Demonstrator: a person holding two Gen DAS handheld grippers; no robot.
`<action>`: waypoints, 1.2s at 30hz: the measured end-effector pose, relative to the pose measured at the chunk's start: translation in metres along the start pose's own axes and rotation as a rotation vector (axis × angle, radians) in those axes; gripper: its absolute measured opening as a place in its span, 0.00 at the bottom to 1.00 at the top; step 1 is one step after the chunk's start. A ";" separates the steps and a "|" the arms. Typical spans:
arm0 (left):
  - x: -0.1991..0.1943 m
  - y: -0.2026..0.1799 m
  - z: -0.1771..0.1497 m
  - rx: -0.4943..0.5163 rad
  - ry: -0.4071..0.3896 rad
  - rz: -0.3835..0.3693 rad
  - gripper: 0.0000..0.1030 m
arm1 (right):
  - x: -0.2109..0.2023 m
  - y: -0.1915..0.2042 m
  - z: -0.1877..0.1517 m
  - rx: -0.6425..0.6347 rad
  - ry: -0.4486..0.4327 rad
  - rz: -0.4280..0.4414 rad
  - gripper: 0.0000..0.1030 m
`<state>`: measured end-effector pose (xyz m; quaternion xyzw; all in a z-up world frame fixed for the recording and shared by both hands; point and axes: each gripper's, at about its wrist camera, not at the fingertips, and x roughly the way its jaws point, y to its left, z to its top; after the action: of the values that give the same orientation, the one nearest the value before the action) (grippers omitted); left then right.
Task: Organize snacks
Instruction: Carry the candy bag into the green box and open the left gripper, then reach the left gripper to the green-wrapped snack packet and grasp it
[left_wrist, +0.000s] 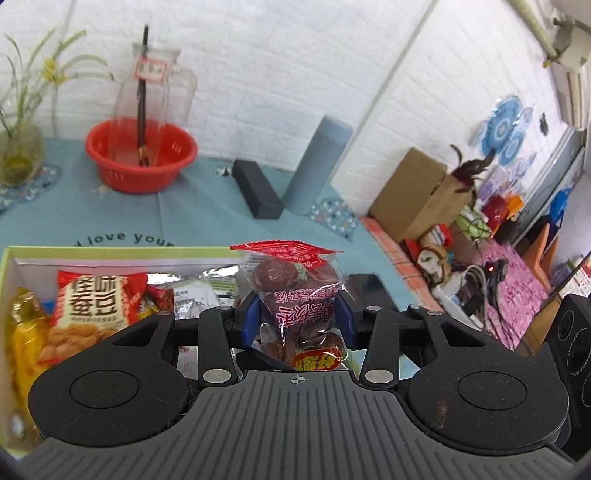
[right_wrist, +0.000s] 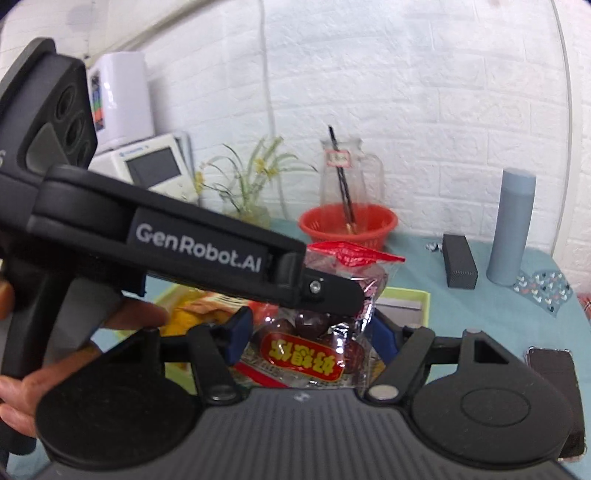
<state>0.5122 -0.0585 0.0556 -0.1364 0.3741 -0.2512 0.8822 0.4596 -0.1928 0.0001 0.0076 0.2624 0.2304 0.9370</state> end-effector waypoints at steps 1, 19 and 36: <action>0.012 0.007 -0.002 -0.010 0.020 0.007 0.22 | 0.010 -0.005 -0.004 0.011 0.023 0.002 0.73; -0.100 -0.038 -0.089 0.157 -0.179 0.095 0.62 | -0.108 0.031 -0.058 -0.034 -0.115 -0.074 0.91; -0.120 -0.034 -0.150 0.102 -0.079 0.095 0.67 | -0.137 0.050 -0.130 0.042 -0.009 -0.038 0.91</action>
<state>0.3201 -0.0300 0.0389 -0.0832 0.3316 -0.2220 0.9131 0.2705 -0.2212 -0.0379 0.0234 0.2631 0.2071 0.9420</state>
